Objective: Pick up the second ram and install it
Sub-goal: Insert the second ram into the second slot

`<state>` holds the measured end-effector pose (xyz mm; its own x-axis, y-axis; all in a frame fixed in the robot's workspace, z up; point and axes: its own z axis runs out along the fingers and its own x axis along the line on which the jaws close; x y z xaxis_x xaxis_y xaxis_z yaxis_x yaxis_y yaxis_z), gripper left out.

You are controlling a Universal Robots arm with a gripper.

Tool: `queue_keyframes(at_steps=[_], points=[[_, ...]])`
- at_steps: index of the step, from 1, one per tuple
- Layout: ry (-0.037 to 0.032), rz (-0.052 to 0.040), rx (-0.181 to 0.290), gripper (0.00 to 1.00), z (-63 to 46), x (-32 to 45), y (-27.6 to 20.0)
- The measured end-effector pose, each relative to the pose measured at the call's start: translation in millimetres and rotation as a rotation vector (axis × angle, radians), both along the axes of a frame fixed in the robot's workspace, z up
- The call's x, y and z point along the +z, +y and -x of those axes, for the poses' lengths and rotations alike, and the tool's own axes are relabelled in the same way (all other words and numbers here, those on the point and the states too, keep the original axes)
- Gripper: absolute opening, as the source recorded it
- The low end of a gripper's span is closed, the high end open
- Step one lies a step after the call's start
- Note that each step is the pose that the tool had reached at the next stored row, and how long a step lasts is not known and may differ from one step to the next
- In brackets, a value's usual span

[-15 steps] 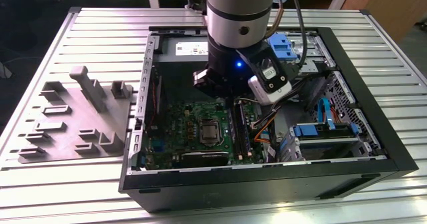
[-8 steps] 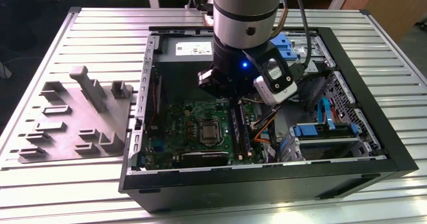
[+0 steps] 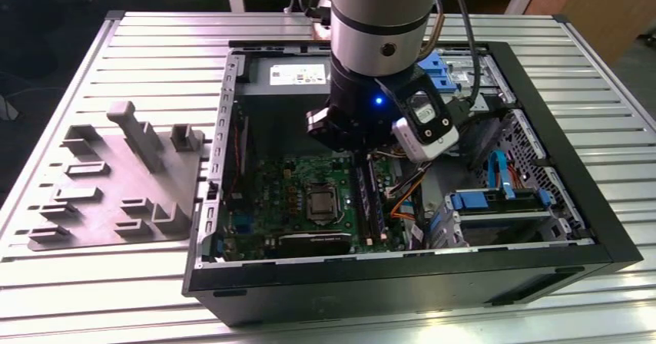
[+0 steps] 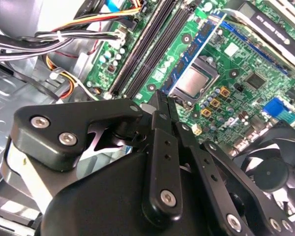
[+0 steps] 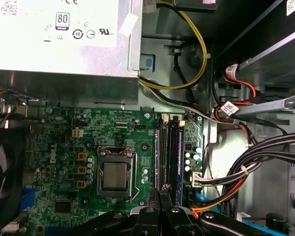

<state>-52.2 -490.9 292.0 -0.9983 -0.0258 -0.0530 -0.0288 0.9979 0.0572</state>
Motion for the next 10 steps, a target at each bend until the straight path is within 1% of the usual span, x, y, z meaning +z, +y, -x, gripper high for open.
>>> queue_keyframes(at_steps=[3,6,10], points=[[0.0000,0.0000,0.000,0.12,-0.7,-2.5,0.0],[0.0001,-0.0003,0.000,0.12,-1.6,-3.4,0.0],[0.0000,-0.0006,-0.001,0.12,-6.7,-4.5,0.0]])
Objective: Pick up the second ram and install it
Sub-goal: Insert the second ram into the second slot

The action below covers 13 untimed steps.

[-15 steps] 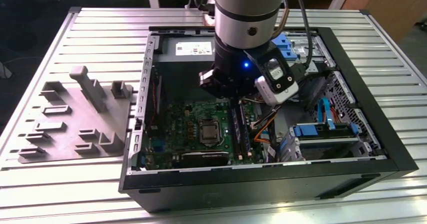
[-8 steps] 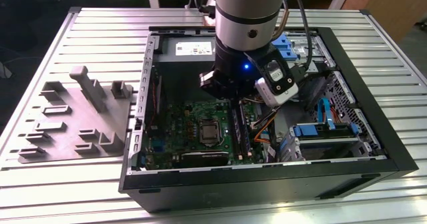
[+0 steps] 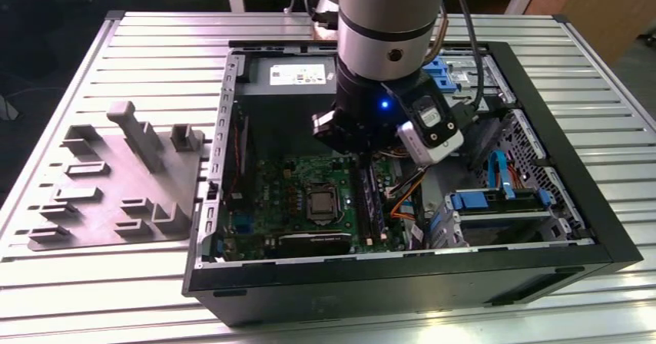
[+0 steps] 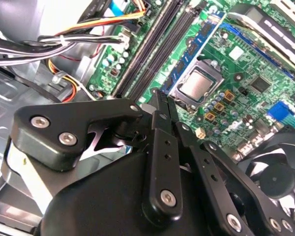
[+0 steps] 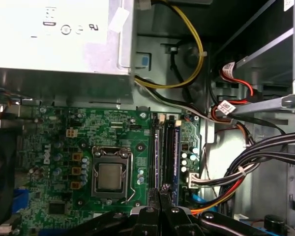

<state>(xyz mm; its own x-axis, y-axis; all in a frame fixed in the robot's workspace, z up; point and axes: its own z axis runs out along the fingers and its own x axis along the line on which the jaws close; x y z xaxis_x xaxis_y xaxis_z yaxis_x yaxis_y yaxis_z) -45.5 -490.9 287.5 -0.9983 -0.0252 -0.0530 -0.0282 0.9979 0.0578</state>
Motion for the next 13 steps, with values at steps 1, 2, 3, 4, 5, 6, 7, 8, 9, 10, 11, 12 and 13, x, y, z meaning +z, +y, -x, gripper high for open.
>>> queue_keyframes(at_steps=[1,2,3,4,5,6,7,8,9,10,11,12,13], points=[[0.0001,0.0002,0.000,0.12,-0.9,-0.2,0.0],[0.0001,0.0001,0.000,0.12,-1.3,-0.6,0.0],[0.0000,0.0001,0.000,0.12,-1.4,-1.0,0.0],[0.0001,0.0002,0.000,0.12,-1.4,-1.0,0.0],[0.0001,0.0002,0.000,0.12,-1.4,-1.0,0.0],[0.0001,0.0003,0.000,0.12,-1.4,-1.0,0.0],[0.0001,0.0002,0.000,0.12,-1.5,-1.0,0.0],[0.0001,0.0002,0.000,0.12,-1.5,-1.1,0.0],[0.0000,0.0001,0.000,0.12,-1.5,-1.1,0.0],[0.0000,0.0002,0.000,0.12,-1.5,-1.1,0.0],[0.0000,0.0001,0.000,0.12,-1.7,-1.2,0.0],[0.0000,-0.0001,0.000,0.12,-2.1,-1.4,0.1],[-0.0001,-0.0002,0.000,0.12,-2.7,-1.7,0.1]])
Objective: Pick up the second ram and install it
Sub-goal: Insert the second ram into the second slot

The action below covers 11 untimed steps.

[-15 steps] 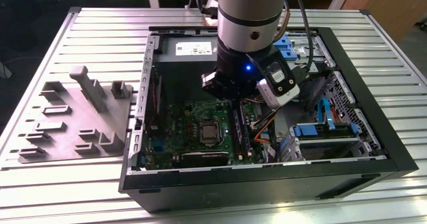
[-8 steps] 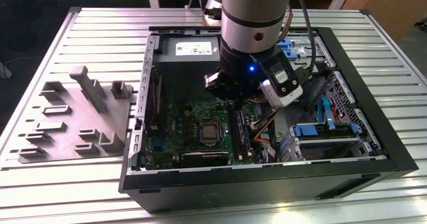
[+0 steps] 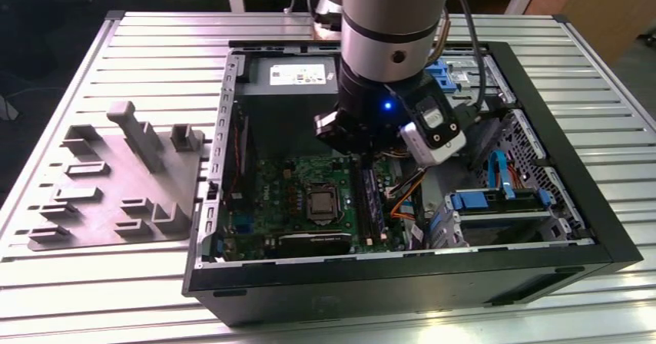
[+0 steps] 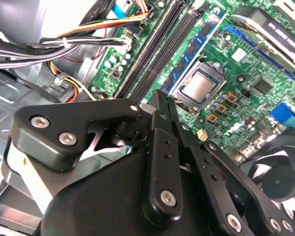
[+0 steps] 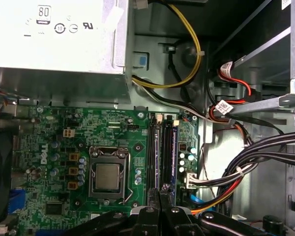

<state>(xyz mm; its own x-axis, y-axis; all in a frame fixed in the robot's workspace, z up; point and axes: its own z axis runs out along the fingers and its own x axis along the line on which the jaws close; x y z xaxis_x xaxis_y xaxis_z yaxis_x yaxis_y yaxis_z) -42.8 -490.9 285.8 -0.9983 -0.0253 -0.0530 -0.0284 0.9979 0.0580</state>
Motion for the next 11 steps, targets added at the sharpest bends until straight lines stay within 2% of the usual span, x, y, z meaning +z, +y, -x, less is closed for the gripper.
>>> queue_keyframes(at_steps=[11], points=[[0.0001,0.0003,0.000,0.12,-3.3,-5.2,0.0]])
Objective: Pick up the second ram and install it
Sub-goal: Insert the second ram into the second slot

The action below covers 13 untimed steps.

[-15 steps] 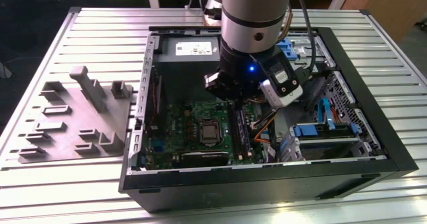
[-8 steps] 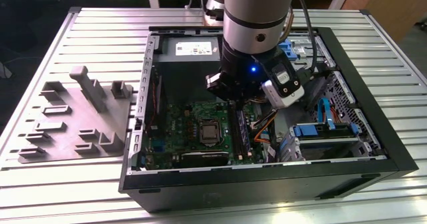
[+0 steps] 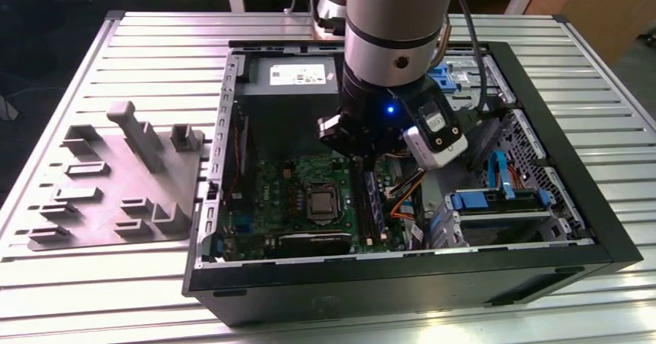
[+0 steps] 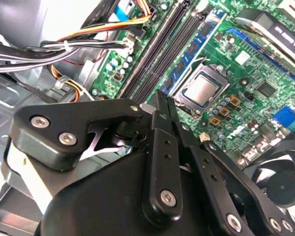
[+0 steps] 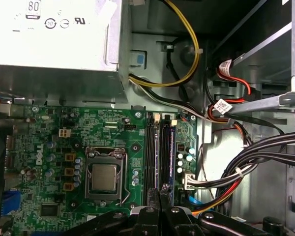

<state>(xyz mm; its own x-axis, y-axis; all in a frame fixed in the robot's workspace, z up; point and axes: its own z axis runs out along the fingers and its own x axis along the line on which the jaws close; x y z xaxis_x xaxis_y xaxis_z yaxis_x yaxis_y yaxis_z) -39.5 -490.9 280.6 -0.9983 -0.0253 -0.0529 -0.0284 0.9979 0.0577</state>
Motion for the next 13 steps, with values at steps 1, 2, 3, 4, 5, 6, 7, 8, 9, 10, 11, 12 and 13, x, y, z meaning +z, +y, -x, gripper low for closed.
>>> queue_keyframes(at_steps=[1,2,3,4,5,6,7,8,9,10,11,12,13], points=[[0.0000,0.0000,0.000,0.12,-0.2,-0.4,0.0],[0.0000,0.0001,0.000,0.12,-0.6,-0.8,0.0],[0.0000,0.0001,0.000,0.12,-0.9,-1.2,0.0],[0.0001,0.0002,0.000,0.12,-1.0,-1.2,0.0],[0.0001,0.0003,0.000,0.12,-1.0,-1.2,0.0],[0.0001,0.0002,0.000,0.12,-1.1,-1.3,0.0],[0.0000,0.0000,0.000,0.12,-1.1,-1.4,0.0],[-0.0001,-0.0001,0.000,0.12,-1.2,-1.7,0.0],[-0.0002,-0.0005,0.000,0.12,-1.2,-2.7,0.0],[-0.0001,-0.0002,0.000,0.12,-1.2,-4.1,0.0],[0.0000,0.0000,0.000,0.12,-1.2,-5.8,0.0],[-0.0001,-0.0002,0.000,0.12,-1.2,-7.8,0.0],[0.0000,0.0000,0.000,0.12,-1.2,-9.5,0.0]])
